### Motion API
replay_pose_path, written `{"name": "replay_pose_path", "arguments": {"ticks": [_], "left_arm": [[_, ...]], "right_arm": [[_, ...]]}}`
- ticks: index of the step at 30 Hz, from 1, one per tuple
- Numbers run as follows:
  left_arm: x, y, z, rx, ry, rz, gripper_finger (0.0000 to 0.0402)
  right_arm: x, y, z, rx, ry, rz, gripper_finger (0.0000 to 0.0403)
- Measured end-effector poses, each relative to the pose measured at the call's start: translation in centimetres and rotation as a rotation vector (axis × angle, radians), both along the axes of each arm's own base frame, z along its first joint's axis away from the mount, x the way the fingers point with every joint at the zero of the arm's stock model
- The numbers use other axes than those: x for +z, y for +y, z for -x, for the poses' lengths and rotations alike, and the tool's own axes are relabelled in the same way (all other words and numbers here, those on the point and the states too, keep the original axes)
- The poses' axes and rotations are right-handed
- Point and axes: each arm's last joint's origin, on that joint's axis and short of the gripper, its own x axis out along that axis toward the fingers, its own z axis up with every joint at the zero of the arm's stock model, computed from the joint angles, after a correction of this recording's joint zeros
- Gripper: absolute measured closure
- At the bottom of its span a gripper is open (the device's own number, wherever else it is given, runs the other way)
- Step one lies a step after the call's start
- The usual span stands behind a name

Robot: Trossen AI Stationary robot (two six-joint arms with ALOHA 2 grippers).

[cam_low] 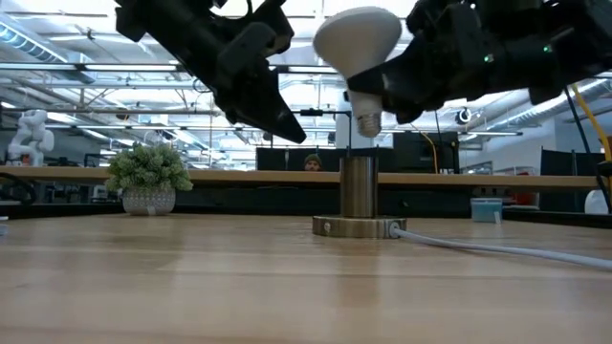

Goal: Screw lightbulb
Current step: Insert the lightbulb into the lamp

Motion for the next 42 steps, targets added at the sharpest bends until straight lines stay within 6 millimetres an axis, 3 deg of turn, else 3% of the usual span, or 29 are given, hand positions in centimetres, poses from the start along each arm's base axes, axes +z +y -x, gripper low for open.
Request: {"name": "replay_pose_path", "arguments": {"ticks": [9,27,42], "left_arm": [[0.3,0.9,-0.3,0.026,-0.036,0.010,0.0400],[1.2,0.7,-1.0,-0.037,-0.152,0.037,0.0400],[0.9,0.7,-0.9,-0.036,-0.115,0.032,0.0400]], "right_arm": [[-1.3,0.3,-1.6,-0.011,0.050,-0.039,0.0227],[-2.4,-0.6,-1.5,-0.046,0.142,-0.021,0.0225],[-2.2,-0.6,-1.6,-0.047,0.120,-0.025,0.0225]]}}
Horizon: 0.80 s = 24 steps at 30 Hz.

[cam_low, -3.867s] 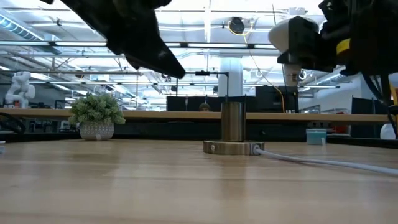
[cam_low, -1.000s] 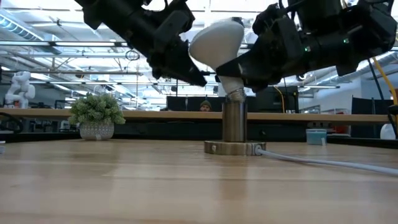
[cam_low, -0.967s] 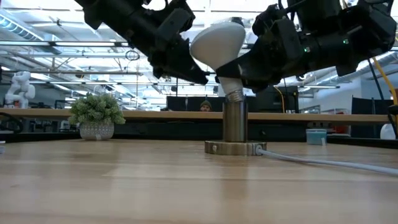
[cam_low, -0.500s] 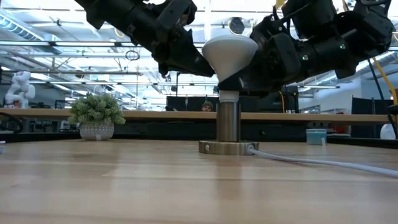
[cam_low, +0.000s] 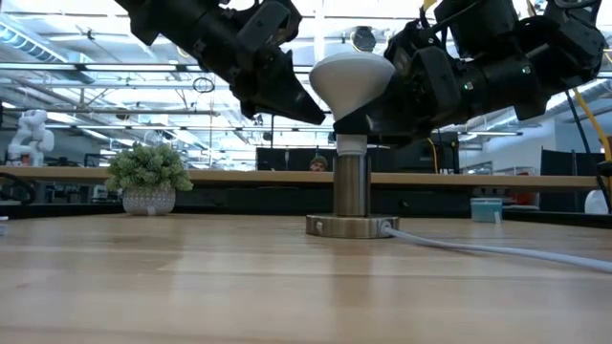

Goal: Screw lightbulb
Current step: Insert the lightbulb into the lamp

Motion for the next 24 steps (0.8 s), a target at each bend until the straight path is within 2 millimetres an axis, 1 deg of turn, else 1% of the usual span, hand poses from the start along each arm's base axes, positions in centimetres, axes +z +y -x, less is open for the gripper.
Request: {"name": "replay_pose_path", "arguments": {"ticks": [10,14,21,24], "left_arm": [[-0.05,-0.04,0.04,-0.001,0.007,-0.001,0.0400],[-0.06,-0.26,0.05,-0.039,0.010,0.023,0.0400],[-0.07,-0.50,0.08,-0.047,0.010,0.029,0.0400],[-0.07,-0.47,0.08,-0.046,0.010,0.029,0.0400]], "right_arm": [[-0.11,0.12,0.07,0.004,0.014,0.002,0.0225],[-0.11,0.12,0.07,0.004,0.014,0.002,0.0225],[-0.12,0.11,0.08,0.004,0.016,0.002,0.0225],[-0.14,0.11,0.09,-0.003,0.018,-0.018,0.0224]]}}
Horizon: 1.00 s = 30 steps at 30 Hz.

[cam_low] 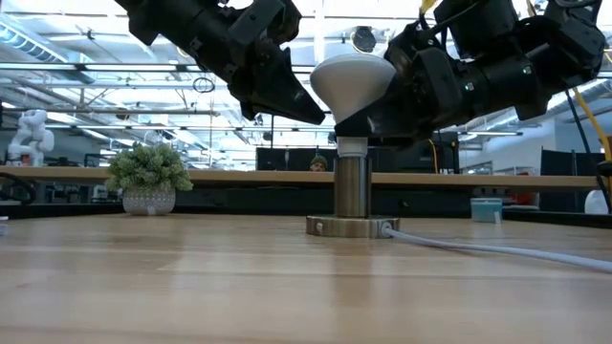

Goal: Screw lightbulb
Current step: Insert the lightbulb into the lamp

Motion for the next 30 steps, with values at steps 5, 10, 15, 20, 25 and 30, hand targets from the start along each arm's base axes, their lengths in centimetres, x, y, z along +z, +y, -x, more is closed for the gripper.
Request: {"name": "replay_pose_path", "arguments": {"ticks": [5,10,15,20,25,30], "left_arm": [[0.0,0.0,0.0,0.000,0.000,0.001,0.0400],[0.0,0.0,0.0,0.000,0.000,0.002,0.0400],[0.0,0.0,0.0,0.000,0.000,0.002,0.0400],[0.0,0.0,0.0,0.000,0.001,0.002,0.0400],[-0.1,0.0,0.1,0.000,0.011,0.001,0.0400],[-0.4,0.0,0.2,0.010,0.043,0.011,0.0400]], "right_arm": [[0.0,0.0,0.0,-0.010,0.002,-0.027,0.0210],[0.0,0.0,0.0,-0.007,0.002,-0.021,0.0183],[-0.1,0.0,0.0,0.001,0.009,-0.005,0.0160],[0.5,0.0,0.3,0.004,0.027,0.003,0.0154],[1.2,-0.1,1.0,0.005,0.071,0.006,0.0154],[1.8,-0.2,2.0,-0.008,0.150,-0.019,0.0154]]}}
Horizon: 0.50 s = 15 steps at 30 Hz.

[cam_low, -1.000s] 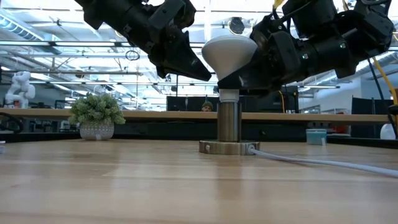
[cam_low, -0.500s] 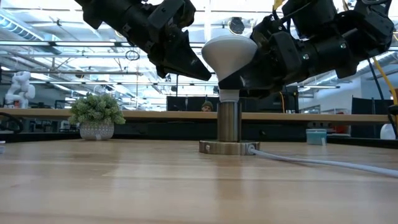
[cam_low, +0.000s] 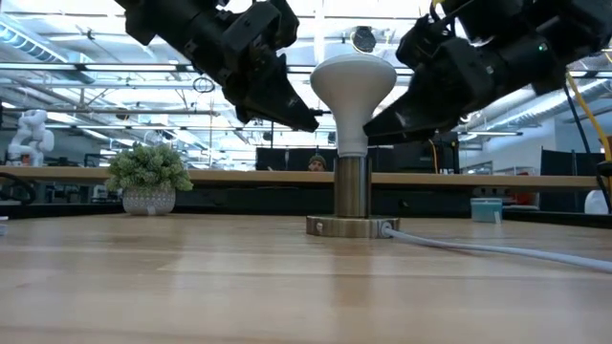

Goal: Screw lightbulb
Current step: Insert the lightbulb into the lamp

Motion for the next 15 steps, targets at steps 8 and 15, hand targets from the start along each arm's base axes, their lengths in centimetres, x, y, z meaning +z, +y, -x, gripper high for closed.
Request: {"name": "replay_pose_path", "arguments": {"ticks": [8,15], "left_arm": [[-0.3,-0.8,0.4,-0.007,0.042,0.019,0.0400],[-0.2,-2.4,0.6,-0.032,0.027,0.026,0.0400]], "right_arm": [[1.0,0.3,2.9,-0.016,0.191,-0.037,0.0154],[0.4,1.0,6.1,-0.169,0.443,-0.148,0.0203]]}}
